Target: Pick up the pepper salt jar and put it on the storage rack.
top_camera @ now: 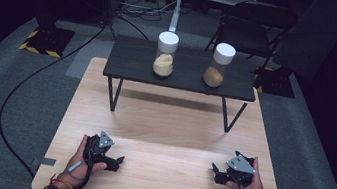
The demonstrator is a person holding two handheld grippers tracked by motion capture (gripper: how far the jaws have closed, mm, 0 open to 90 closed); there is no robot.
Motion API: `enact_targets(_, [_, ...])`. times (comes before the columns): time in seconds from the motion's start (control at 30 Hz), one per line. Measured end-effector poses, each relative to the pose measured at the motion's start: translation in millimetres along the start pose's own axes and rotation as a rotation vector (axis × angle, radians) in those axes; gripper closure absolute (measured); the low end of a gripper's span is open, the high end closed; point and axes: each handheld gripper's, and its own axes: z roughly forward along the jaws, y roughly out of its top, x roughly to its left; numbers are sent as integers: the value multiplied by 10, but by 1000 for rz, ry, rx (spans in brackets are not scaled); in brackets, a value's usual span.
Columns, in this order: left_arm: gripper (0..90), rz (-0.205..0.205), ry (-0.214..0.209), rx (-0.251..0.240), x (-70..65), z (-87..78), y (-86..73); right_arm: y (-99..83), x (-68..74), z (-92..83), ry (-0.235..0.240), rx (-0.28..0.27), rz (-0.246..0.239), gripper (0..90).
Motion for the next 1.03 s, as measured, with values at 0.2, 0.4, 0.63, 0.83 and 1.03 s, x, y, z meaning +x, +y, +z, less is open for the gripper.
enact_targets(0.2, [4, 1, 0, 1, 0, 0, 1, 4, -164, 35, 55, 41, 71, 11])
enact_targets(0.4, [5, 2, 0, 1, 2, 0, 2, 22, -307, 57, 78, 83, 124, 11])
enact_targets(0.63, [5, 6, -5, 0, 12, 3, 3, 48, -513, 117, 112, 136, 221, 9])
enact_targets(0.83, [5, 7, -5, 0, 13, 3, 3, 35, -684, 159, 165, 159, 265, 0])
enact_targets(1.03, [5, 8, -6, 0, 15, 4, 4, 31, -687, 159, 165, 159, 265, 0])
